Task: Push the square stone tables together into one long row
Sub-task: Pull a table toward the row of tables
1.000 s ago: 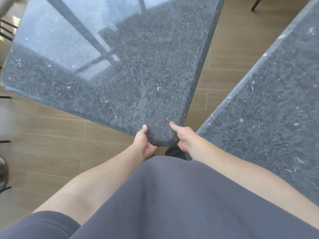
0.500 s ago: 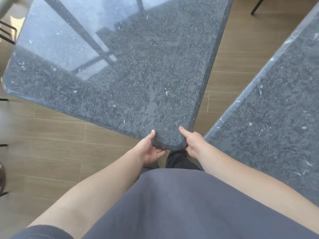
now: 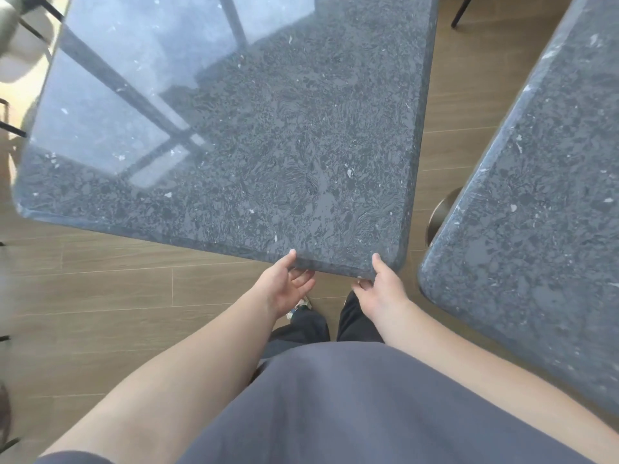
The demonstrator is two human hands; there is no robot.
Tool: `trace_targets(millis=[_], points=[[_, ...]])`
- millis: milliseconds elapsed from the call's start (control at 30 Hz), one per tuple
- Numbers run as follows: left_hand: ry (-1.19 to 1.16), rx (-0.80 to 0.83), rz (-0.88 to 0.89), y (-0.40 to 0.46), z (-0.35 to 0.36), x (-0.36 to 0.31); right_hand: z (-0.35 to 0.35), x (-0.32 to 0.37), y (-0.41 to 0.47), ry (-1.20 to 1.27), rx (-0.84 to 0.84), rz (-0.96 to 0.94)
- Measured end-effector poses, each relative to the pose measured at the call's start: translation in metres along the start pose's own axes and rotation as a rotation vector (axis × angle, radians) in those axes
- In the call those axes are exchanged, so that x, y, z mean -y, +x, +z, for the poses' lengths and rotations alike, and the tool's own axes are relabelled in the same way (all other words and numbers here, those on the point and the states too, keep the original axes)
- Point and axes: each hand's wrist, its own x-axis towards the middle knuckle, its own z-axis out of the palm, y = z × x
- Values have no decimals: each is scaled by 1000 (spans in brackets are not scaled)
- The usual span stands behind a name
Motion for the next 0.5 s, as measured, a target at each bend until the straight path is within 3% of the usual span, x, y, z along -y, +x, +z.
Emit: trace_targets(millis=[133,267,400,500], points=[[-4,25,29,5,1,4,16,-24,-8,160,111,67],[39,42,24,10,17,18,26,-21,-4,228,100,76],[-40,-54,48,16,38,24,20,-23,0,213,105,80],[77,-211,118,18,52,27,20,-20,2,218,111,85]])
